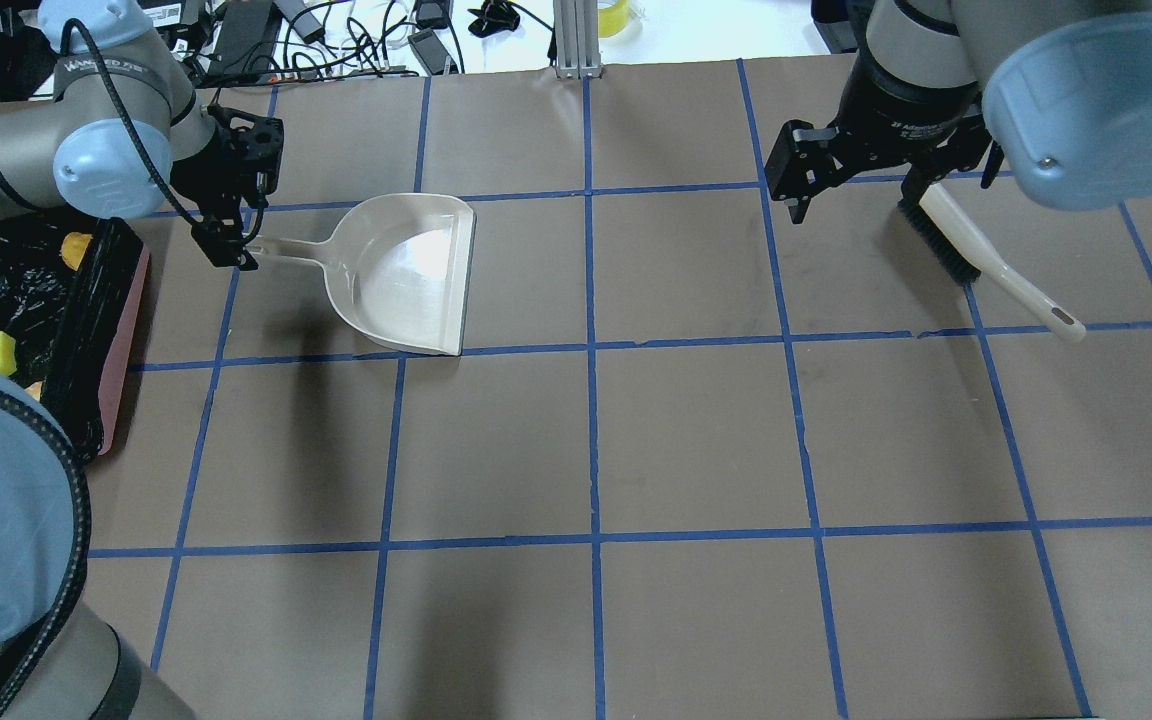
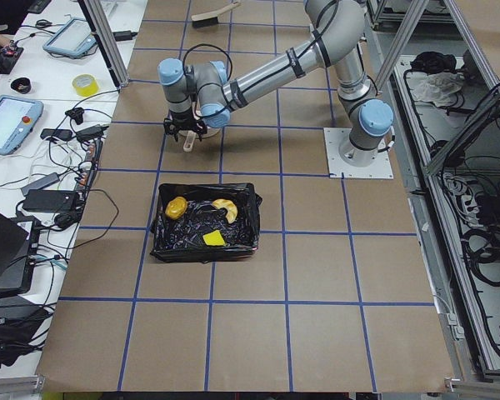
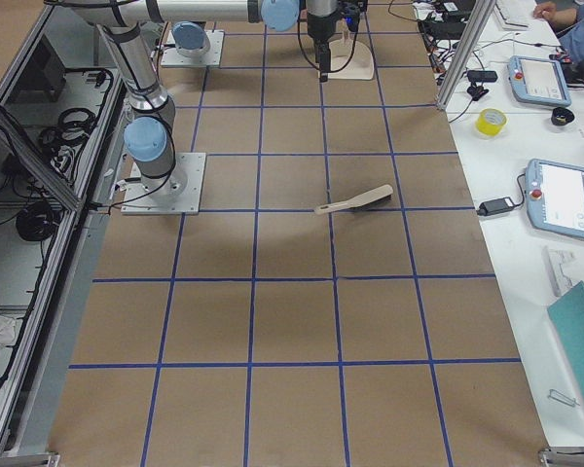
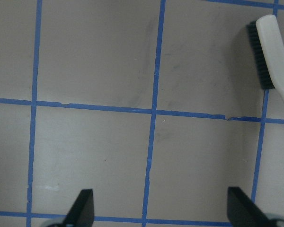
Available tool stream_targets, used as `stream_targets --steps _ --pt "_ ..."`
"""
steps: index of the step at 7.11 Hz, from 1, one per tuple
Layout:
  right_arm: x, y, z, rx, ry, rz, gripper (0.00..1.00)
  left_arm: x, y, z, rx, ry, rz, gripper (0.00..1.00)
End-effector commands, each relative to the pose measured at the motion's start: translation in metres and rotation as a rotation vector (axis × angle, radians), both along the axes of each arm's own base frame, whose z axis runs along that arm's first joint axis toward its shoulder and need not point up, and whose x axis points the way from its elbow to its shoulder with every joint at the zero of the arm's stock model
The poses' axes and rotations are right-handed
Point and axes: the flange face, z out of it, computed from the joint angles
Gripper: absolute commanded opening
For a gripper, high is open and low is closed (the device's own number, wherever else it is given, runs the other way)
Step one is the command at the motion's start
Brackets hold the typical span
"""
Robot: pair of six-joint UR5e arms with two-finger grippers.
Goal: Sweep and dump trash into bin
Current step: 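Set the empty dustpan back on the table with the left gripper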
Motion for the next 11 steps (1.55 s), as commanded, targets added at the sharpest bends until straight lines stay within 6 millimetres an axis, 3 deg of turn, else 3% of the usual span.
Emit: stream_targets --steps 1,3,5,9,11 --pt "0.0 0.0 0.0 0.001 0.0 0.0 1.0 -0.064 0.027 0.068 -0.043 0.002 0.2 1.0" --pt "0.0 0.0 -0.001 0.002 0.0 0.0 1.0 -0.113 0.062 0.117 -0.076 0.011 0.481 1.0" --pt "0.0 0.0 -0.001 0.002 0.0 0.0 1.0 -0.129 0.104 0.162 -0.069 0.022 0.764 1.0" --pt "0.0 0.0 -0.002 0.005 0.001 0.003 1.0 -0.132 0.176 0.235 -0.097 0.034 1.3 1.0" --pt "-0.002 0.0 -0.002 0.004 0.001 0.005 1.0 -0.13 0.198 0.256 -0.104 0.057 1.392 1.0"
